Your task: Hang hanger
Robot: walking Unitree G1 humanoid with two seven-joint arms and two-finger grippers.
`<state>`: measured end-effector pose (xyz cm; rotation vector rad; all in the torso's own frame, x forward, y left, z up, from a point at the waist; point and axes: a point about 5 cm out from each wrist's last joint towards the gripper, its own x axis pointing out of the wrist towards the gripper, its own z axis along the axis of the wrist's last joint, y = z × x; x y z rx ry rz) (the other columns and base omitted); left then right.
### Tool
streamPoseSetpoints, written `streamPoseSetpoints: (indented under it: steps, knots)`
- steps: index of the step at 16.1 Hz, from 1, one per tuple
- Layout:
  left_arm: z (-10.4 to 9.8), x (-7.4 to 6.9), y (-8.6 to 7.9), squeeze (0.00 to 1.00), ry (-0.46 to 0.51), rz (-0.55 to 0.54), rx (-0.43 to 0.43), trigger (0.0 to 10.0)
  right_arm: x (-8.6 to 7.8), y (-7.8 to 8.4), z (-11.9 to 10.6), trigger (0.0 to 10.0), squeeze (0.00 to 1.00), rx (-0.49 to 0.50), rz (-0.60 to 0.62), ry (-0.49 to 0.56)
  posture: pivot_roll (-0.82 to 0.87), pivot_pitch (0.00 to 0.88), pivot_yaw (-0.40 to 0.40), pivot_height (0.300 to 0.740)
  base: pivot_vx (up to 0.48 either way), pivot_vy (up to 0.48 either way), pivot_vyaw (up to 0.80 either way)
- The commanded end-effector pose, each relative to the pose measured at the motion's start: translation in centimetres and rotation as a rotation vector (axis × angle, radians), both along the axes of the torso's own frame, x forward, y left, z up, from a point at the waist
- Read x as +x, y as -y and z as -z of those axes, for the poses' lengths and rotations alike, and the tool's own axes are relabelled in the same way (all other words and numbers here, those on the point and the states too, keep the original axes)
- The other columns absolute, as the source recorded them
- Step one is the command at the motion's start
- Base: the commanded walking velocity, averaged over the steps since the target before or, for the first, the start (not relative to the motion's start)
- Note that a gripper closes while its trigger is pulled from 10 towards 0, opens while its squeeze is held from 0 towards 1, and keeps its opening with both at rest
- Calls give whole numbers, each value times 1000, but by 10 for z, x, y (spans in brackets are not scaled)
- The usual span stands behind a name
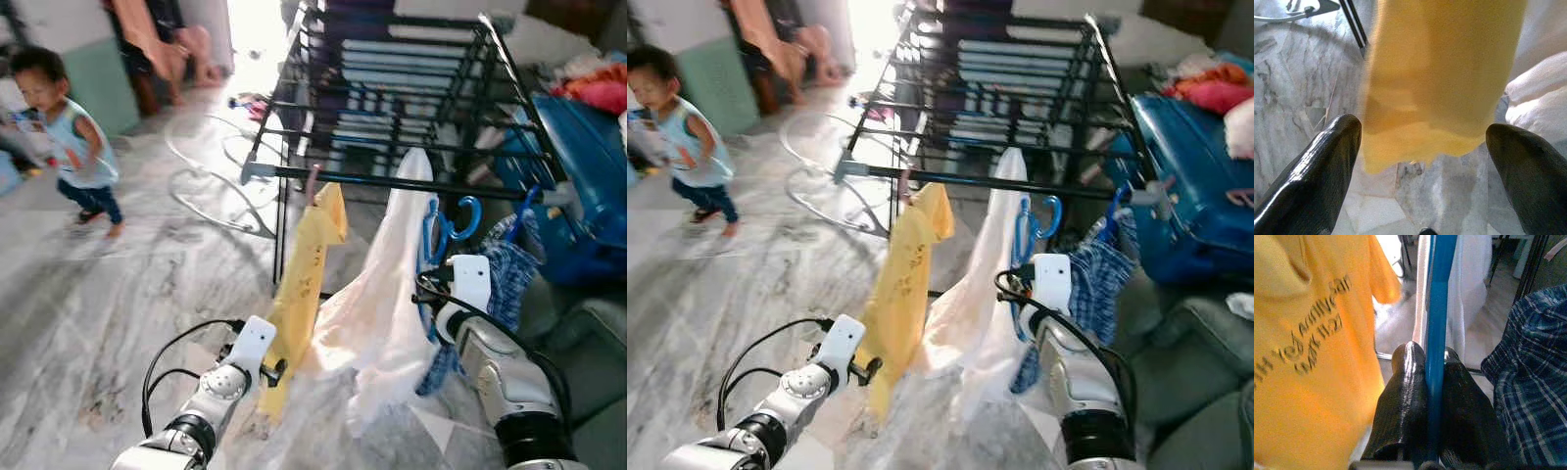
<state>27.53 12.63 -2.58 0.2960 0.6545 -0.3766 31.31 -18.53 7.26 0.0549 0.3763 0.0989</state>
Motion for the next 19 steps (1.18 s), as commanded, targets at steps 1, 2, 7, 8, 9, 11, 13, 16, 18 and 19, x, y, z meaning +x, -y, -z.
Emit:
streamPoseSetpoints:
  steps: [1, 2, 7, 8, 9, 11, 13, 16, 18, 19]
  knots:
    - [3, -3, -1, 0, -15, 1, 8, 10000, 15, -2, -26, 10000, 0, -32, -30, 90, 41, 0, -36, 740, 0, 0, 0]
    - [3, -3, -1, 0, -16, -1, 8, 10000, 19, -2, -30, 10000, 0, -28, -31, 92, 51, 0, -39, 740, 0, 0, 0]
    - [5, -6, -7, 0, -24, 5, 33, 10000, 45, -5, -39, 10000, 0, -86, -50, 25, 68, 0, -42, 740, 0, 0, 0]
    - [6, -7, -9, 0, -28, 10, 42, 10000, 52, -9, -43, 10000, 0, -84, -66, 31, 78, 0, -44, 740, 0, 0, 0]
    - [7, -8, -10, 0, -31, 22, 53, 10000, 57, -11, -45, 10000, 0, -75, -71, 31, 85, 0, -47, 740, 0, 0, 0]
    - [9, -10, -14, 0, -37, 41, 86, 10000, 64, -13, -47, 10000, 0, -38, -70, 19, 106, 0, -53, 740, 0, 0, 0]
    - [11, -12, -17, 0, -46, 46, 103, 10000, 67, -12, -46, 10000, 0, -9, -60, 10, 127, 0, -57, 740, 0, 0, 0]
    - [14, -17, -24, 0, -59, 45, 123, 10000, 65, -4, -34, 10000, 0, 42, -10, -50, 162, 0, -67, 740, 0, 0, 0]
    - [17, -21, -31, 0, -75, 35, 138, 10000, 59, -1, -21, 10000, 0, 65, 12, -96, 170, 0, -68, 740, 0, 0, 0]
    - [19, -24, -32, 0, -82, 35, 145, 10000, 56, 0, -15, 10000, 0, 80, 25, -114, 170, 0, -67, 740, 0, 0, 0]
